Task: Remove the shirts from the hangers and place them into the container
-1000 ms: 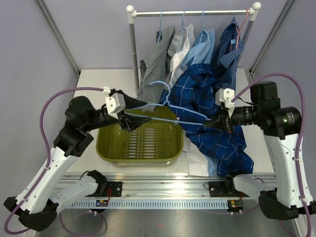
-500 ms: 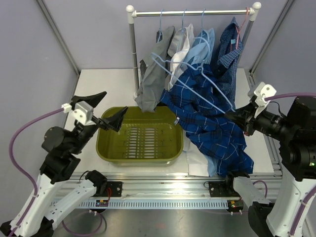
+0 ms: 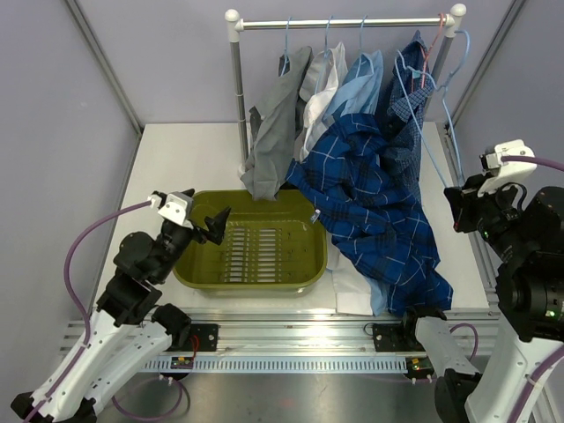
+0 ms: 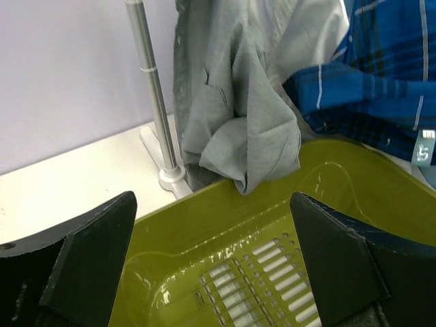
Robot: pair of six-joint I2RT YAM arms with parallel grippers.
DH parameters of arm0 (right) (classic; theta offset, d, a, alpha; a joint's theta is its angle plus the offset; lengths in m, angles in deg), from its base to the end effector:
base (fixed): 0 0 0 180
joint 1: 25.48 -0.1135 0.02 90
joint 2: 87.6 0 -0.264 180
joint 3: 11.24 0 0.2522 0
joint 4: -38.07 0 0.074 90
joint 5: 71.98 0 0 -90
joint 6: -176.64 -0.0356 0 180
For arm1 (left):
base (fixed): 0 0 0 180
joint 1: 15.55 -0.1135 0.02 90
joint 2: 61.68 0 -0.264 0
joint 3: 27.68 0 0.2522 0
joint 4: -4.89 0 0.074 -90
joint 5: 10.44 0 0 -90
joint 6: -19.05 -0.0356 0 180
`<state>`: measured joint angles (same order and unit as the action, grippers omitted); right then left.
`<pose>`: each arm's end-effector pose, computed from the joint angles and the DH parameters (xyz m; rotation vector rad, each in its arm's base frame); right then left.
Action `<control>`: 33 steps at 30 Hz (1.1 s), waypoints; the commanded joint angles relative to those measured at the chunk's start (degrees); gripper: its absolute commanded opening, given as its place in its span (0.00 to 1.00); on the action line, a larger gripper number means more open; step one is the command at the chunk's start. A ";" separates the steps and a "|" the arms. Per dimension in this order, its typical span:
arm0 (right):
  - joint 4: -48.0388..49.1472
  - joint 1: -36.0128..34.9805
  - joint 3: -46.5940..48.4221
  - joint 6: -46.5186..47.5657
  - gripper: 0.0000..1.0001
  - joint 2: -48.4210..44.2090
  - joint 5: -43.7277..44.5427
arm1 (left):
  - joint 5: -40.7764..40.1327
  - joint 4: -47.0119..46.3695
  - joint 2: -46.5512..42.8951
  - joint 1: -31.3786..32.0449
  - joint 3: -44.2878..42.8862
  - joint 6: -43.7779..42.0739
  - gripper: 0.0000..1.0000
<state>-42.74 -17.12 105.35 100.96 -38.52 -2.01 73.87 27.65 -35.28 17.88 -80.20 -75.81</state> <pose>0.0494 0.0051 0.5213 -0.3393 1.7563 0.0311 0.1014 -0.0627 0.3483 0.4225 1.4612 -0.3243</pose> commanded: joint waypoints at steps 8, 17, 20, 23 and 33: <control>12.28 1.13 -5.18 -7.56 0.00 8.55 1.05 | -2.04 -3.99 -0.90 -0.12 -0.17 0.03 0.99; 16.77 0.70 5.45 -10.72 0.00 25.87 -0.01 | -0.28 -3.11 -1.26 -0.12 -0.17 0.12 0.99; 18.88 -3.25 7.30 -10.55 0.00 29.49 4.81 | 0.16 -2.84 -1.08 -0.12 -0.26 0.03 0.99; 18.10 -9.91 9.49 -9.06 0.00 33.26 11.05 | 0.86 -2.75 -0.73 -0.12 -0.17 -0.06 0.99; 18.88 -12.40 6.16 -10.90 0.00 35.56 13.70 | 3.85 -2.23 -0.29 -0.12 -0.26 -0.67 0.99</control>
<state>-27.00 -29.53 111.89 90.80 -1.51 9.77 75.57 26.73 -36.05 17.88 -80.20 -75.83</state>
